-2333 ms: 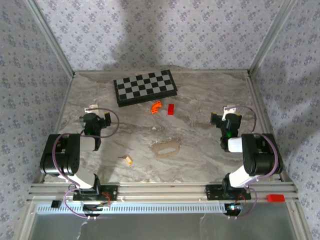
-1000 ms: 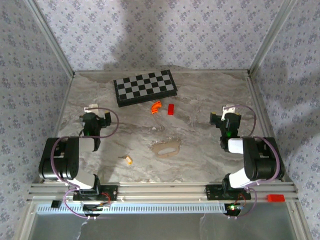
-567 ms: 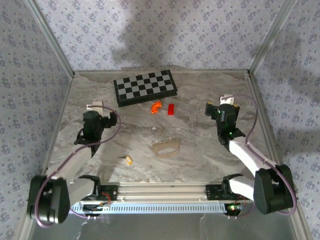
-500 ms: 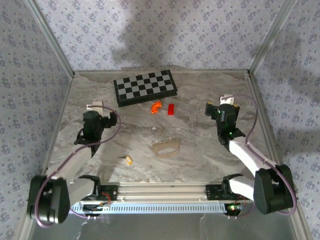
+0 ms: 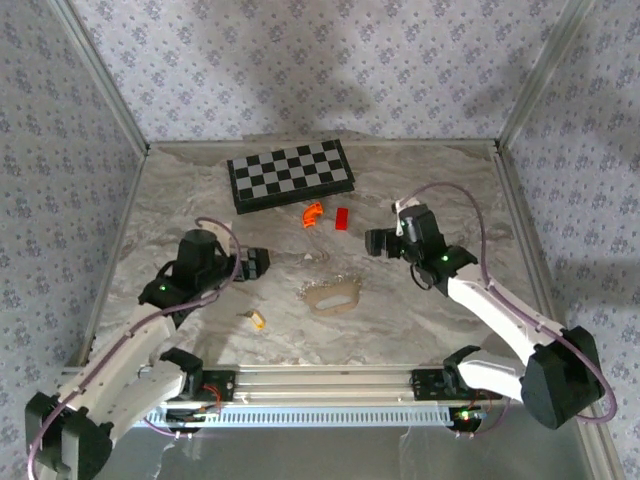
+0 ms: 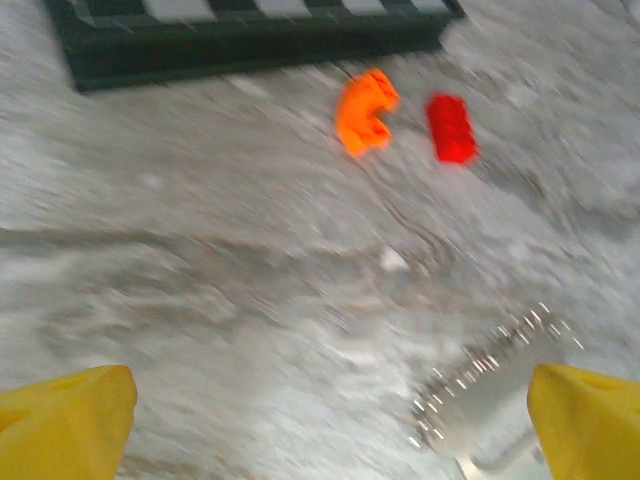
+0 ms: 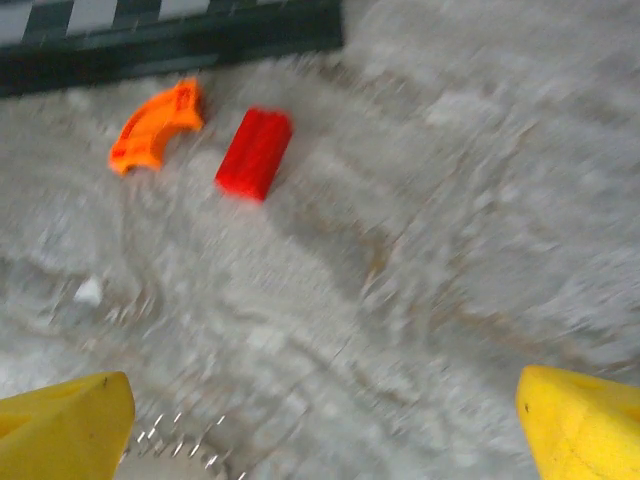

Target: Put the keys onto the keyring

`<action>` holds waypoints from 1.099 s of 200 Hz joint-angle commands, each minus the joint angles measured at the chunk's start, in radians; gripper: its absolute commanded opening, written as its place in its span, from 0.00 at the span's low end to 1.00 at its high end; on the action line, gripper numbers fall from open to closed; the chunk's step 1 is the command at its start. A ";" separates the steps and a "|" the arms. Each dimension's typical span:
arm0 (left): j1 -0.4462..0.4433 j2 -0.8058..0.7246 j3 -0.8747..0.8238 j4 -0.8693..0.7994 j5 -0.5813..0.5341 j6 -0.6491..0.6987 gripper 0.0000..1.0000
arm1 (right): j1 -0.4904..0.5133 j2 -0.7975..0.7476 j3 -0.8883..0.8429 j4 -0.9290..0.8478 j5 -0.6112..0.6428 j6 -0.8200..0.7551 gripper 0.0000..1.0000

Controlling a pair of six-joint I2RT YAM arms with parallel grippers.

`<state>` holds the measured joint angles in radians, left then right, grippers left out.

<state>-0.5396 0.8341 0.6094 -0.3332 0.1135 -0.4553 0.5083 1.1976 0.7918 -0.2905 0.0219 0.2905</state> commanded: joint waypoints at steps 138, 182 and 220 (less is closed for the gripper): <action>-0.078 -0.027 -0.200 0.175 0.157 -0.176 0.70 | 0.267 0.209 0.001 0.097 -0.495 -0.009 0.80; -0.069 -0.056 -0.221 0.212 0.124 -0.228 0.69 | 0.317 0.335 0.069 0.126 -0.461 -0.014 0.65; -0.068 -0.087 -0.218 0.219 0.098 -0.241 0.66 | 0.337 0.442 0.129 0.136 -0.449 -0.007 0.59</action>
<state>-0.6136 0.7757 0.3935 -0.1535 0.2352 -0.6735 0.8341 1.5879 0.8749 -0.1673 -0.4416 0.2810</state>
